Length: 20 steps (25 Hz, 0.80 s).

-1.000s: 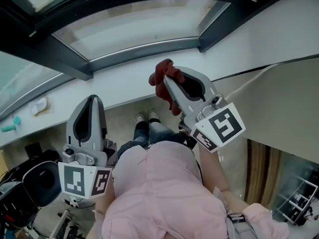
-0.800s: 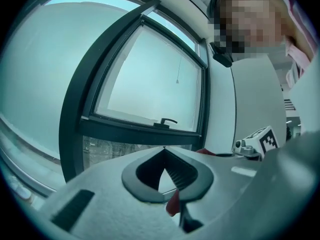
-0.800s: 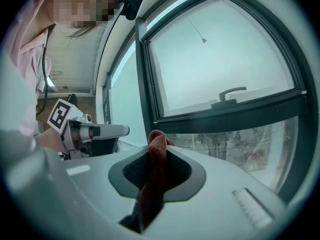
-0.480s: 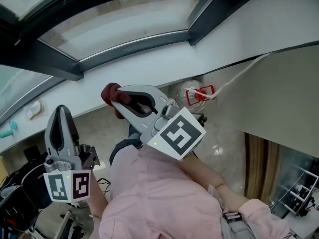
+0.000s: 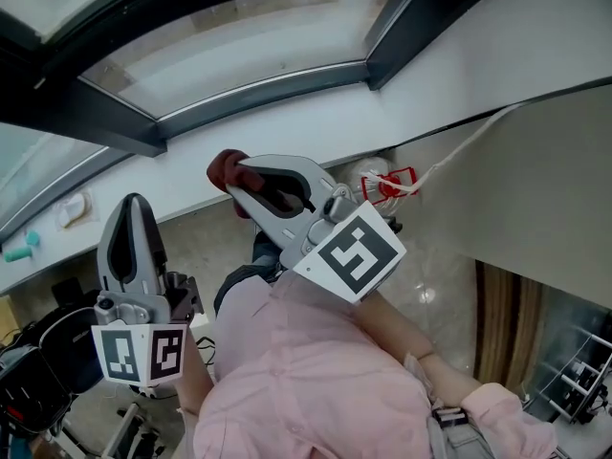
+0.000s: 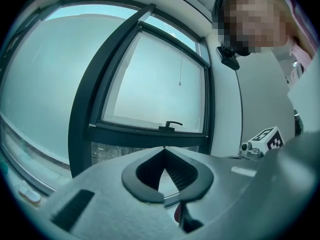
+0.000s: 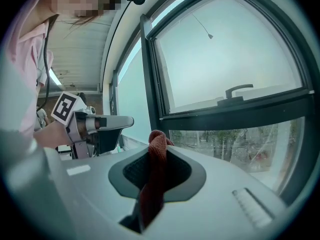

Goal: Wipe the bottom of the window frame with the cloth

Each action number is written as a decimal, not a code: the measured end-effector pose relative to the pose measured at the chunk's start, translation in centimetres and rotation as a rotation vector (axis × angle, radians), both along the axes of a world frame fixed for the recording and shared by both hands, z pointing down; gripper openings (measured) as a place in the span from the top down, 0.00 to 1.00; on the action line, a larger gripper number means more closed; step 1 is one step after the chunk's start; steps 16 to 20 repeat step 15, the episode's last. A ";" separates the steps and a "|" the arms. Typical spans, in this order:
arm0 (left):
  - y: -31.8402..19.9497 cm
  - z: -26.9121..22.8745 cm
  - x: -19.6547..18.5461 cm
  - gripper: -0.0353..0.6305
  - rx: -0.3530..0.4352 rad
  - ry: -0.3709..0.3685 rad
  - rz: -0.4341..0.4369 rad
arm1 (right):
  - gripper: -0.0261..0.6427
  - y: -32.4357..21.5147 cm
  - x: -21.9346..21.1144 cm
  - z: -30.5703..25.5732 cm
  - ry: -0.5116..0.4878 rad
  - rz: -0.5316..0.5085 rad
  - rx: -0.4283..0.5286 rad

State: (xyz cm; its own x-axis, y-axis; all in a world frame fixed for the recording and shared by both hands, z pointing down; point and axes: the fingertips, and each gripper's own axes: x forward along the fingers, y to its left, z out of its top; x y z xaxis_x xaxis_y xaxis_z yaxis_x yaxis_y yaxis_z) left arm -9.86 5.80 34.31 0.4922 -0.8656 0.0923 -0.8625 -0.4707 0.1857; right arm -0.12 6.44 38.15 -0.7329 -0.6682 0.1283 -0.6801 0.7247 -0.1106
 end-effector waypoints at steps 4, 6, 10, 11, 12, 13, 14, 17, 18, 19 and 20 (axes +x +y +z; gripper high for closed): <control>0.2 0.0 0.5 0.95 -0.001 0.007 0.015 | 0.89 0.2 0.4 0.0 -0.001 0.014 -0.005; 0.3 0.0 0.5 0.95 -0.002 0.011 0.020 | 0.89 0.4 0.4 0.1 0.001 0.020 -0.009; 0.7 0.2 0.6 0.95 -0.005 0.012 0.022 | 0.89 0.8 0.4 0.2 0.006 0.017 -0.009; 0.8 0.2 0.7 0.95 -0.005 0.013 0.021 | 0.89 0.9 0.5 0.2 0.008 0.015 -0.009; 1.0 0.1 0.8 0.95 -0.003 0.015 0.021 | 0.89 1.0 0.6 0.2 0.009 0.013 -0.009; 1.1 0.1 1.0 0.95 -0.001 0.017 0.022 | 0.89 1.1 0.7 0.2 0.009 0.013 -0.009; 1.2 0.0 1.1 0.95 0.001 0.018 0.023 | 0.89 1.3 0.8 0.2 0.009 0.013 -0.010; 1.3 0.0 1.2 0.95 0.002 0.020 0.024 | 0.89 1.4 0.9 0.2 0.009 0.013 -0.011; 1.3 0.0 1.2 0.95 0.002 0.020 0.024 | 0.89 1.4 0.9 0.2 0.009 0.013 -0.011; 1.3 0.0 1.2 0.95 0.002 0.020 0.024 | 0.89 1.4 0.9 0.2 0.009 0.013 -0.011; 1.3 0.0 1.2 0.95 0.002 0.020 0.024 | 0.89 1.4 0.9 0.2 0.009 0.013 -0.011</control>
